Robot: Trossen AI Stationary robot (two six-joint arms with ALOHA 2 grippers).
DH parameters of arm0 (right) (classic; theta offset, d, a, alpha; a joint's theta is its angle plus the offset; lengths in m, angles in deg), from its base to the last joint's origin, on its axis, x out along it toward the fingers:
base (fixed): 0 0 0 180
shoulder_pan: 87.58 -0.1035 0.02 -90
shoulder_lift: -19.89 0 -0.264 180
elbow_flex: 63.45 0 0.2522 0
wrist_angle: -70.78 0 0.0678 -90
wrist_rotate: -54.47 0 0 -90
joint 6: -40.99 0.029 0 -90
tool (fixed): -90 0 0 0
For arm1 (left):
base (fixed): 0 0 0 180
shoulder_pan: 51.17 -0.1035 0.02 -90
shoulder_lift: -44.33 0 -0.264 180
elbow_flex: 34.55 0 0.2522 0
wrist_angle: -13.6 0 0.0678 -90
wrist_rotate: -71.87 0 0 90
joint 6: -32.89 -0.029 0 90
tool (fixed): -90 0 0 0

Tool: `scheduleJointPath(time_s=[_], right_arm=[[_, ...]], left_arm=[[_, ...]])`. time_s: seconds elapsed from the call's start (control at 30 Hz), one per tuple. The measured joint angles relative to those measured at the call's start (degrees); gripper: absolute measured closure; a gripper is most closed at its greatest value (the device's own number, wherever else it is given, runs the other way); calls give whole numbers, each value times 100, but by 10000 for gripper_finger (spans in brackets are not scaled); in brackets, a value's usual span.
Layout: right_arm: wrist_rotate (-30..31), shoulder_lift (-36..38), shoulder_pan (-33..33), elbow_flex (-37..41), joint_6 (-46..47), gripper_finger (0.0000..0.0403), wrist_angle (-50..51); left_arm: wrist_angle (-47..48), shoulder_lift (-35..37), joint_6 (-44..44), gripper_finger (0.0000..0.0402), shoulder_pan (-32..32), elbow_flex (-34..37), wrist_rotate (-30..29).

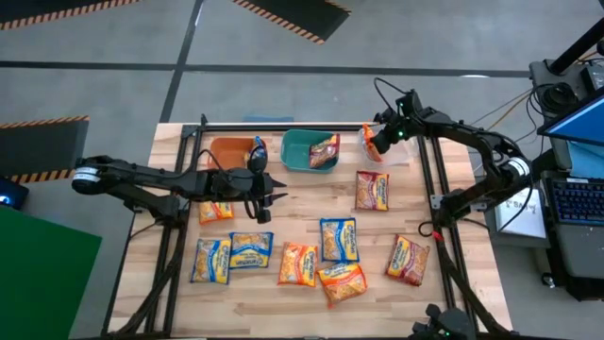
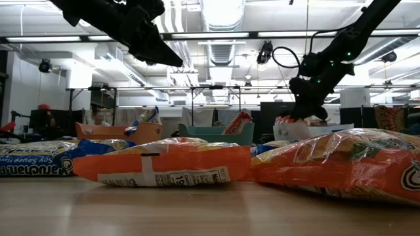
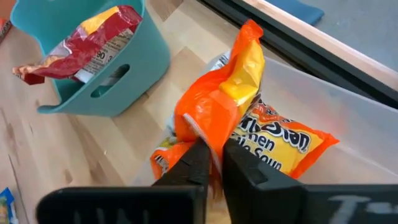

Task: Sort Maruchan noodles
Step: Put the orange noodle pack into the transparent bin, then put the red noodle pack into the green bin

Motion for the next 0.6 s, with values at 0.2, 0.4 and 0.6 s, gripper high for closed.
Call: scheduleJointPath(time_s=[0.2,0.4,0.6], right_arm=[[31,4,0,0,174,302,-4],[51,85,2,-154,425,227,85],[51,518,-62,-549,1207,191,493]], left_arm=[[0,0,2,308,2,0,0],[0,0,20,308,1,2,0],[0,0,188,308,1,2,0]])
